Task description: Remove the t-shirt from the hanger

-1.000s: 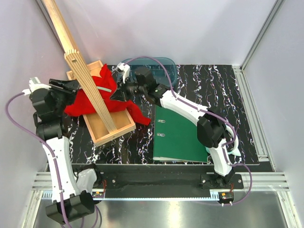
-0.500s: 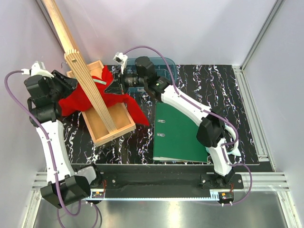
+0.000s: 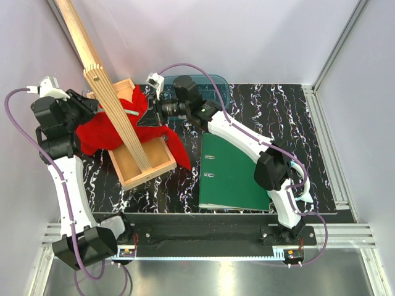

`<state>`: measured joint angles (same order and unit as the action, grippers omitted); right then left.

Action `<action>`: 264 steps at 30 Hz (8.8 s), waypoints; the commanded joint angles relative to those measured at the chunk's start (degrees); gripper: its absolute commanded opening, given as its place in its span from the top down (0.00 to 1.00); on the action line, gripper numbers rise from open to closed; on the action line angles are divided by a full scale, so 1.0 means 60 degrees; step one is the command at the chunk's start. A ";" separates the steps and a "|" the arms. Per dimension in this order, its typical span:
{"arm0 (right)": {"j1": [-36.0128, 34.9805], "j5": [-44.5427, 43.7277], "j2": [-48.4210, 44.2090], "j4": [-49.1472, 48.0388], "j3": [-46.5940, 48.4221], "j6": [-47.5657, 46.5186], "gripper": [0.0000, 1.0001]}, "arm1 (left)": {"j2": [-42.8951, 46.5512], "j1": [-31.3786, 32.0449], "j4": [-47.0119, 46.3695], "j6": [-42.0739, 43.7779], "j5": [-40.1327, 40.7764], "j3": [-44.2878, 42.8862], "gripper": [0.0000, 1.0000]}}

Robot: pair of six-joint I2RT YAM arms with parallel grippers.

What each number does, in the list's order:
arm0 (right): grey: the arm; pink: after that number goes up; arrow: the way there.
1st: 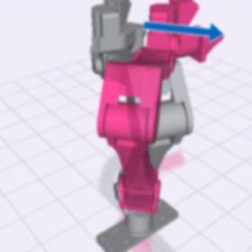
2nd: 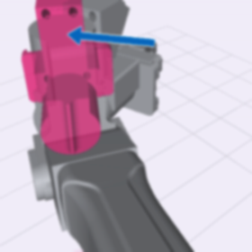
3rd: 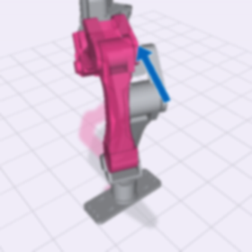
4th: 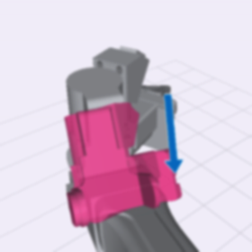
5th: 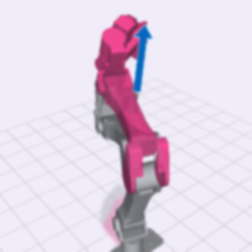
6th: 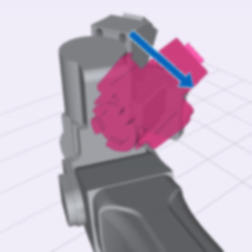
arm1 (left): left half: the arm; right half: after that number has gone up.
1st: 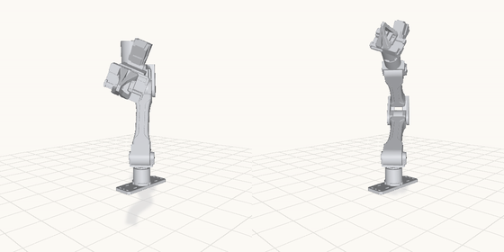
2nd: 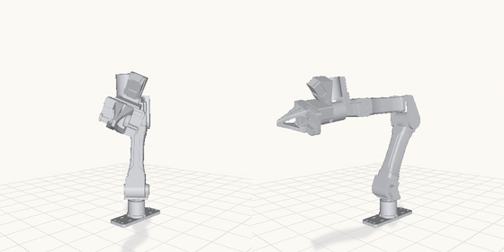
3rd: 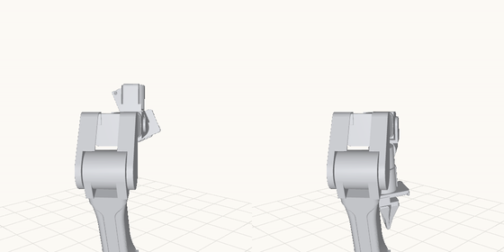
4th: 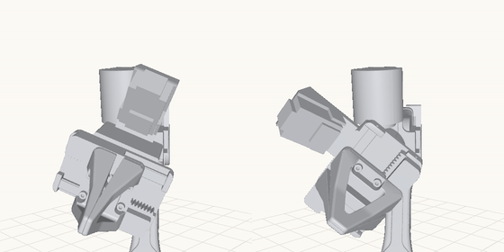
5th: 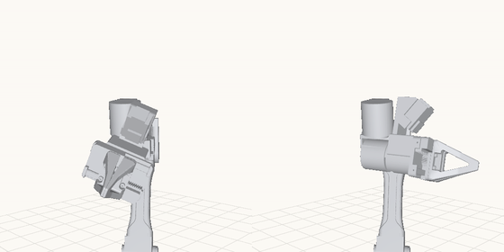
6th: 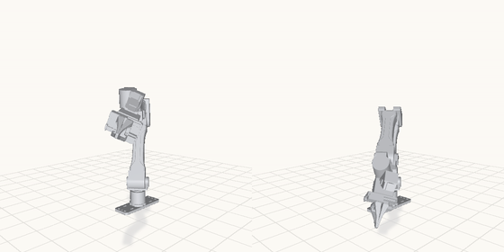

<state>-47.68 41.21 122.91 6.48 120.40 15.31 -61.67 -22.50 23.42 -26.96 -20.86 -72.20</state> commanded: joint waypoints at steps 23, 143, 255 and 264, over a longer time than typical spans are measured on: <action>-0.0007 0.0954 -0.1061 -0.0846 -0.0291 0.0041 1.00 | -0.0533 0.0806 -0.0388 -0.0252 0.0063 -0.0417 1.00; 0.2849 0.0294 -0.3316 -0.1153 -0.5022 0.2300 0.00 | 0.1753 0.0308 0.0462 -0.0737 0.1178 0.0242 1.00; 0.1677 -0.1713 0.0903 0.0400 0.4168 0.0231 1.00 | 0.3130 0.0293 0.0538 -0.1278 -0.1207 0.2717 0.30; 0.1706 -0.0043 -0.0679 -0.0842 0.0318 0.1124 1.00 | 0.2546 0.0235 0.0547 -0.1628 -0.1504 0.1781 0.31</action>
<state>-37.69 34.83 128.38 12.97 130.37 19.09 -44.56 -20.97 28.25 -35.00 -27.62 -55.99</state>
